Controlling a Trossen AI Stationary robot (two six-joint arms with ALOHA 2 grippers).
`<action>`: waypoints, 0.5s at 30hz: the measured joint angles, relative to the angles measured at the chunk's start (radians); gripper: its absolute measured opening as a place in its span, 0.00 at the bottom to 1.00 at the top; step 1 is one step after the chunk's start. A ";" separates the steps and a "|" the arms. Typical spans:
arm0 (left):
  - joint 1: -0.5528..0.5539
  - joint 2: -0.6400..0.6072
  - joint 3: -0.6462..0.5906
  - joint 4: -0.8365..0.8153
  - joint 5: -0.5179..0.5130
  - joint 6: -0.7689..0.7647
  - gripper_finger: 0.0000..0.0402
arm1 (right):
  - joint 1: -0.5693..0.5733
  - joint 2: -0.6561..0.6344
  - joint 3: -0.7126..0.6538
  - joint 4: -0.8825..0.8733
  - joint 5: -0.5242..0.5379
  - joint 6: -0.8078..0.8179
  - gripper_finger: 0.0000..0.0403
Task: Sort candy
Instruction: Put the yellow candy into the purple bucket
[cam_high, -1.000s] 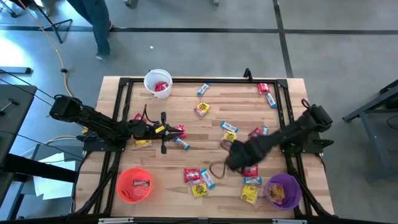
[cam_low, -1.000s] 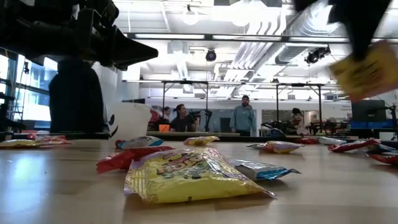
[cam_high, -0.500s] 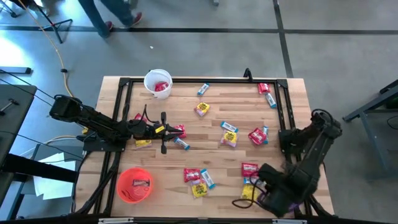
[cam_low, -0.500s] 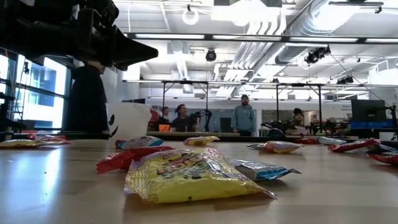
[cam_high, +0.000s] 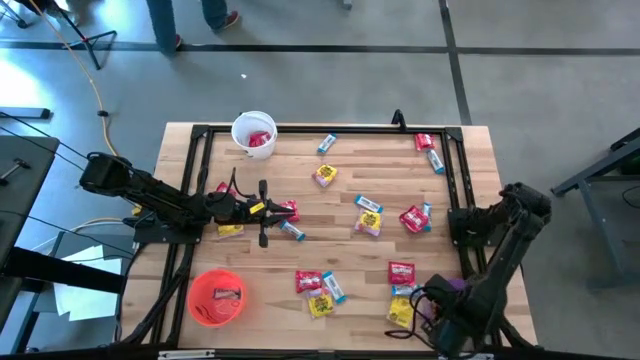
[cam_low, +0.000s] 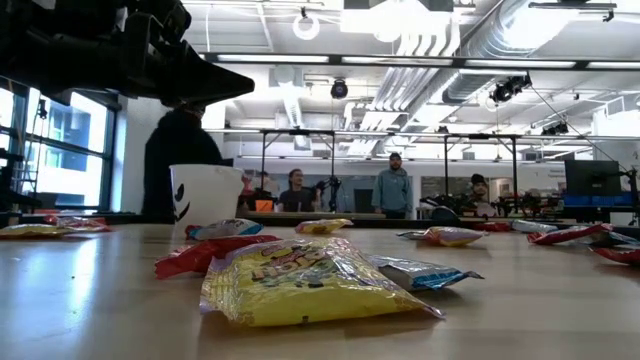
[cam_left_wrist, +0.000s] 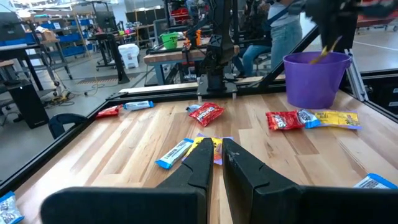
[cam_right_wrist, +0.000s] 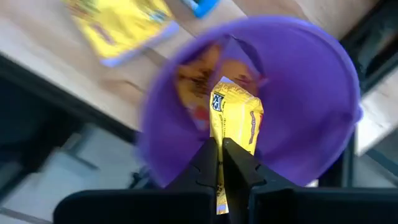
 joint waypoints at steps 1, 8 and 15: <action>0.000 0.000 0.000 0.000 0.000 0.000 0.05 | -0.005 0.000 -0.024 0.002 -0.025 -0.018 0.00; 0.000 0.000 0.000 0.000 0.000 0.000 0.05 | -0.056 0.000 -0.100 0.004 -0.093 -0.088 0.05; 0.000 0.000 0.000 0.000 0.000 0.012 0.05 | -0.089 0.000 -0.052 -0.012 -0.101 -0.103 0.25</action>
